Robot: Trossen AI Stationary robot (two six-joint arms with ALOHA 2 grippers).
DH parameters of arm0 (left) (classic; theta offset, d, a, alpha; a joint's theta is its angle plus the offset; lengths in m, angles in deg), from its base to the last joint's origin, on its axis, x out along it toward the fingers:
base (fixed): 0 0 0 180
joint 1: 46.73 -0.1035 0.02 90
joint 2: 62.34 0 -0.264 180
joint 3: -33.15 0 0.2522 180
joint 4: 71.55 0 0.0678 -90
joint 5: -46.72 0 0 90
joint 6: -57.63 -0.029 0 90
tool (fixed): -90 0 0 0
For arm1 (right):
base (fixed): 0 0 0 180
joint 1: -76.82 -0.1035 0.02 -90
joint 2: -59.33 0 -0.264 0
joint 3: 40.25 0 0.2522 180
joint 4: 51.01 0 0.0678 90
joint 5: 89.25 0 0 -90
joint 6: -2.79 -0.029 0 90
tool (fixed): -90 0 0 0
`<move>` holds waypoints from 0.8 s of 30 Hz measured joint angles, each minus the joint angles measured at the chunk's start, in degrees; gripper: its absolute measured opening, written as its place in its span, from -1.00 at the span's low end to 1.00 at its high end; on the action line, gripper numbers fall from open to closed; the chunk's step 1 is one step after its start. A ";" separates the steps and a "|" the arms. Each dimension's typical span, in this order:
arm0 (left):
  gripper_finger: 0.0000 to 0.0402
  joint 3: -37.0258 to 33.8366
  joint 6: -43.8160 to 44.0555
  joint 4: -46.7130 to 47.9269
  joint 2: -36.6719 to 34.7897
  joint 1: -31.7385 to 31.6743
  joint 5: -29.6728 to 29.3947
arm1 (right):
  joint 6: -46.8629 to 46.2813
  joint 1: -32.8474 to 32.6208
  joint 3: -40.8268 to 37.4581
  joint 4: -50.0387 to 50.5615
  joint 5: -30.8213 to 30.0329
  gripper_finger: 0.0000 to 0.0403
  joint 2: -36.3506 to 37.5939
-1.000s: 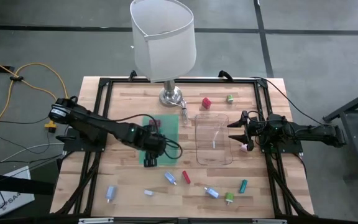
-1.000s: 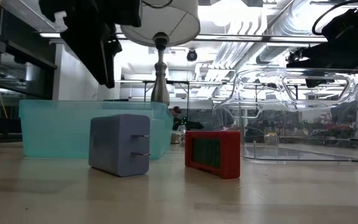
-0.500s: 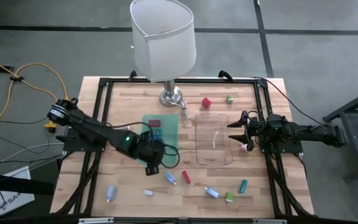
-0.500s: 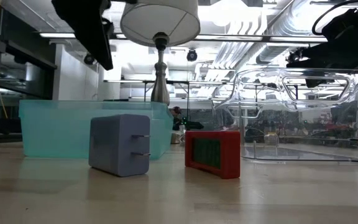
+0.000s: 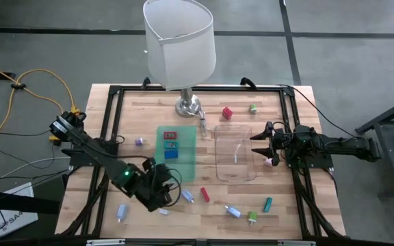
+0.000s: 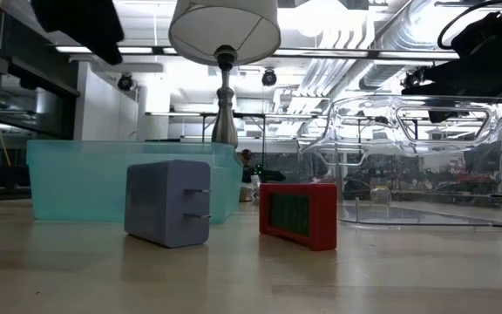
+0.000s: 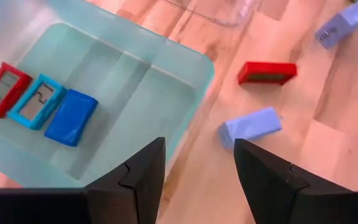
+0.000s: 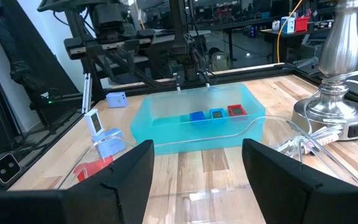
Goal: Pick & Place Office items
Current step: Put the white digital clock into the green bin
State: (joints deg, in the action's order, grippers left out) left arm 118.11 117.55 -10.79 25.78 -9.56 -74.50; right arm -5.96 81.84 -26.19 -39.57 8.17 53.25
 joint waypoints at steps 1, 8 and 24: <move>-0.09 0.00 0.02 -0.30 0.00 0.39 0.78 | 0.00 0.00 0.00 0.01 0.00 0.15 -0.01; -0.09 0.02 -1.43 -3.50 0.02 2.74 6.44 | 0.00 0.02 -0.01 0.00 0.00 0.15 0.00; -0.08 0.02 0.16 -7.03 2.51 5.46 10.87 | 0.00 0.00 0.02 -0.01 0.00 0.15 0.02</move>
State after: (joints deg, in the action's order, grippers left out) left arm 118.13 117.71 -17.82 28.29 -4.09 -63.63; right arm -5.96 81.83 -26.17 -39.58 8.17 53.27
